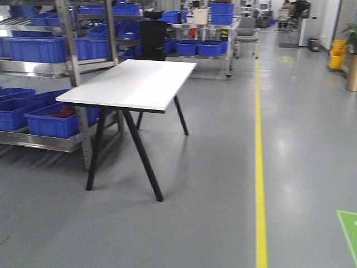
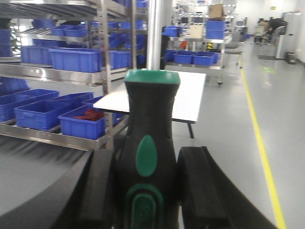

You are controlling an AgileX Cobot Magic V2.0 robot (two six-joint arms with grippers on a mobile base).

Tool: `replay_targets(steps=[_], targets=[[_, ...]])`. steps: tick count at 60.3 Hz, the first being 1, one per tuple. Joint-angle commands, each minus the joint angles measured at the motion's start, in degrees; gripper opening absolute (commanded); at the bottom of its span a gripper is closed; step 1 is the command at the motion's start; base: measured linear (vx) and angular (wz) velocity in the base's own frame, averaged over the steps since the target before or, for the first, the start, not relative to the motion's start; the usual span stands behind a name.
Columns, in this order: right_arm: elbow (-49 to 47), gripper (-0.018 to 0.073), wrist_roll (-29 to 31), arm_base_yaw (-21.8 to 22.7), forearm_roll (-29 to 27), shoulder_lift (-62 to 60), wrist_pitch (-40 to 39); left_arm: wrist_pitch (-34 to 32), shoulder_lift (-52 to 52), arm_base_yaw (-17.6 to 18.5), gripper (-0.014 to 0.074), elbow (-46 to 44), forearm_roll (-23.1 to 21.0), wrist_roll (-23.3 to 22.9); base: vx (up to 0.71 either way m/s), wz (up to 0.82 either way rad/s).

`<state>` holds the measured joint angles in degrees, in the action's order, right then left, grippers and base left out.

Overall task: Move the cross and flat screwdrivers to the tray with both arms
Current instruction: 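Drive the base to the shelf holding both screwdrivers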

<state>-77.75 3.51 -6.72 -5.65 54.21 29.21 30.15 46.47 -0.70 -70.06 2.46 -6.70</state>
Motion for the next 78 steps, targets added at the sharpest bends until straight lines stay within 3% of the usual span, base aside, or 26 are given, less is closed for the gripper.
replay_targets(steps=[1, 78], targets=[[-1.59, -0.0008, 0.31, 0.05, -0.07, -0.33, -5.56, -5.44, -0.03, 0.25, 0.0000, -1.80, -0.26, -0.59, 0.52, 0.40], [-1.59, -0.0008, 0.31, 0.05, -0.02, -0.33, -5.53, -5.44, -0.02, 0.25, 0.0000, -1.80, -0.26, -0.59, 0.54, 0.55]])
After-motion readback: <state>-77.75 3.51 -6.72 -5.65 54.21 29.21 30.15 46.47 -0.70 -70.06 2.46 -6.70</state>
